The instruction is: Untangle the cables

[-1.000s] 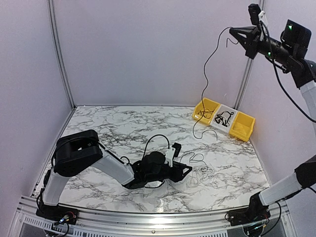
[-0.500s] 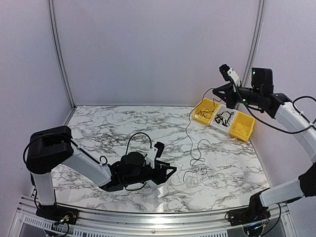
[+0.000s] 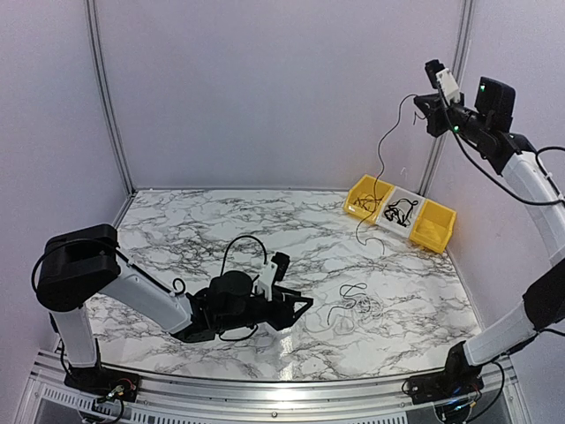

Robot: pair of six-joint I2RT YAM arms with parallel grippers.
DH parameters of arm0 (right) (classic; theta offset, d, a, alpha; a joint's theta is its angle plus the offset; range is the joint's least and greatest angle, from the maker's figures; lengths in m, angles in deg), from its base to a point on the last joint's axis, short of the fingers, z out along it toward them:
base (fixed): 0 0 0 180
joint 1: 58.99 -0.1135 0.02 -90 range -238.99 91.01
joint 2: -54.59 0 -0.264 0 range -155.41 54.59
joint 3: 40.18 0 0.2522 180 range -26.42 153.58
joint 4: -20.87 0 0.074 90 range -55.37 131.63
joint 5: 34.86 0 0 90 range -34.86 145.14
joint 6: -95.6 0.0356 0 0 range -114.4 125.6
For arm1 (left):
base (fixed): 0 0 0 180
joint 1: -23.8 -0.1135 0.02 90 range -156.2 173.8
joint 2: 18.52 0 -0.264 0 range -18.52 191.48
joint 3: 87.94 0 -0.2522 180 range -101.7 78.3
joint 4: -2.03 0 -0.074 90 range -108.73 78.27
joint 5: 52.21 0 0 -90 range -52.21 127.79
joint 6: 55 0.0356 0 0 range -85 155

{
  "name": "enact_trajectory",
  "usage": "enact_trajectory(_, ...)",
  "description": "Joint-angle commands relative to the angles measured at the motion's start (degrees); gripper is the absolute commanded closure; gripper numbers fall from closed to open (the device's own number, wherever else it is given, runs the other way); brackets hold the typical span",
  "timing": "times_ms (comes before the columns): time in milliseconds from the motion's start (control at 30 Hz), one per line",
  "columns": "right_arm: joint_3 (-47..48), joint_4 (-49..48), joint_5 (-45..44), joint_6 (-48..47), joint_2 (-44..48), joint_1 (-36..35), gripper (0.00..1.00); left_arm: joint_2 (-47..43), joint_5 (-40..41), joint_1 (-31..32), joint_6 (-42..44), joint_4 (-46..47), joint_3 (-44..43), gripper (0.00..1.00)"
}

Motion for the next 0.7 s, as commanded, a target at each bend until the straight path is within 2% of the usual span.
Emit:
enact_trajectory(0, 6.6, -2.1, -5.1, -1.4, -3.9, 2.1, 1.00, 0.3, 0.0, 0.2, -0.6, -0.3, 1.4, 0.51)
enact_trajectory(167, 11.8, -4.4, -8.5, -1.9, -7.9, 4.2, 1.00, 0.0, -1.0, 0.2, -0.6, -0.5, 2.4, 0.52)
enact_trajectory(333, 13.5, -11.0, -16.8, -1.8, -11.0, 4.8, 1.00, 0.1, -1.0, 0.2, -1.3, -0.6, 2.6, 0.52)
enact_trajectory(500, 18.6, -14.2, -16.9, 4.5, -16.0, 10.8, 1.00, 1.2, -1.0, 0.4, -2.5, -0.7, 2.2, 0.52)
enact_trajectory(600, 22.1, -13.5, -16.2, 6.5, -20.0, 12.5, 1.00, 1.6, -1.1, 0.7, -2.7, -0.6, 1.9, 0.52)
enact_trajectory(667, 21.2, -13.9, -16.6, 6.6, -21.6, 12.9, 1.00, 1.7, -1.1, 0.8, -2.7, -0.6, 1.9, 0.52)
